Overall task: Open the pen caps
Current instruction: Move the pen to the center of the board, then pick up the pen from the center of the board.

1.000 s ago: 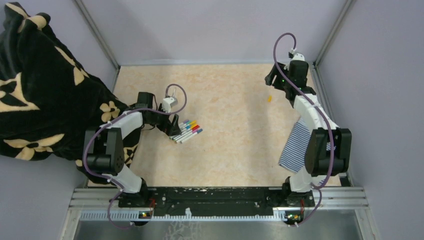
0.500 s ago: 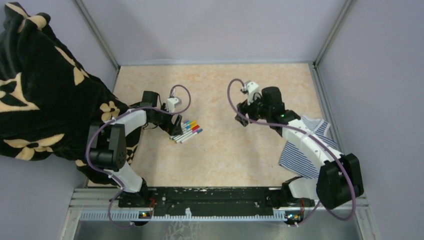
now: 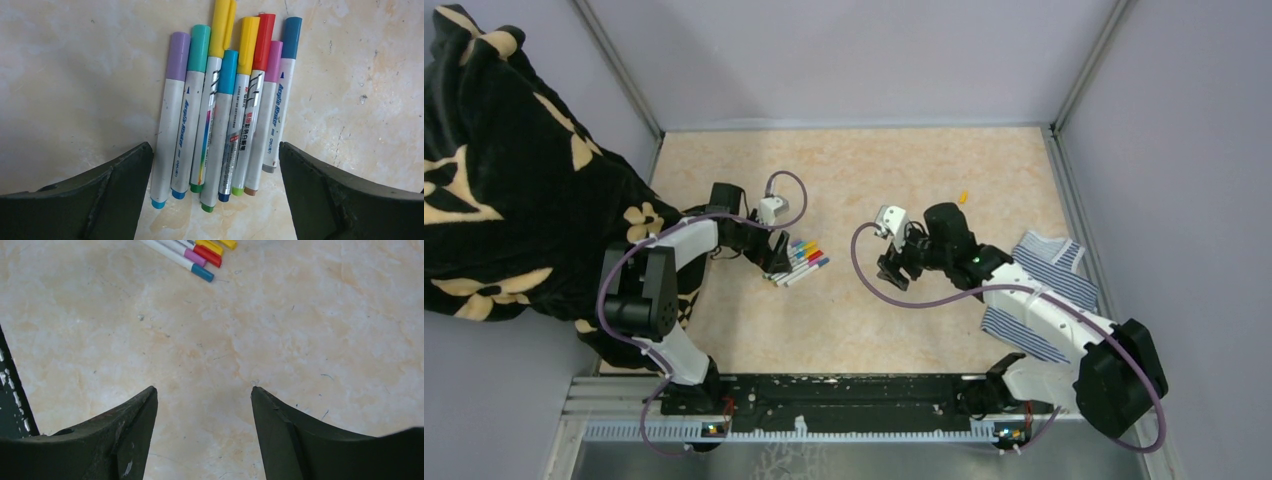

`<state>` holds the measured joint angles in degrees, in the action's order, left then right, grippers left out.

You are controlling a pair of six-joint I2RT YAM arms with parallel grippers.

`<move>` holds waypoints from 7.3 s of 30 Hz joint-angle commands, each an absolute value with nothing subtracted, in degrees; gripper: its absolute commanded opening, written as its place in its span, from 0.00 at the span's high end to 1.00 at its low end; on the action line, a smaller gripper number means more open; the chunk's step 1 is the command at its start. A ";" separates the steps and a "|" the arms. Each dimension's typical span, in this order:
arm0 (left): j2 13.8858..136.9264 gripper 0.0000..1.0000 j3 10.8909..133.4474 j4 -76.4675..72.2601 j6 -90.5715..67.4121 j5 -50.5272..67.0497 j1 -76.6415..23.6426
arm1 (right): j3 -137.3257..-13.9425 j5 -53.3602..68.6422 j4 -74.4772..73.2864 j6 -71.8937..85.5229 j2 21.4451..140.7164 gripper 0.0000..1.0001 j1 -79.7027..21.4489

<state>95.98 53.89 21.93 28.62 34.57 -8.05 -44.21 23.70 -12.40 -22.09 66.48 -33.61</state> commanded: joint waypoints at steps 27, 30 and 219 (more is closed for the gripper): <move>96.20 0.01 52.27 29.54 28.50 40.37 -15.55 | -42.72 22.56 -7.61 -24.35 62.04 0.31 -34.98; 96.62 0.01 53.12 30.22 28.70 40.33 -16.86 | -42.63 22.39 -7.40 -24.35 62.00 0.31 -34.98; 89.74 1.00 54.67 22.26 26.28 25.71 -18.98 | -75.06 48.96 -3.76 23.79 103.54 0.16 -18.37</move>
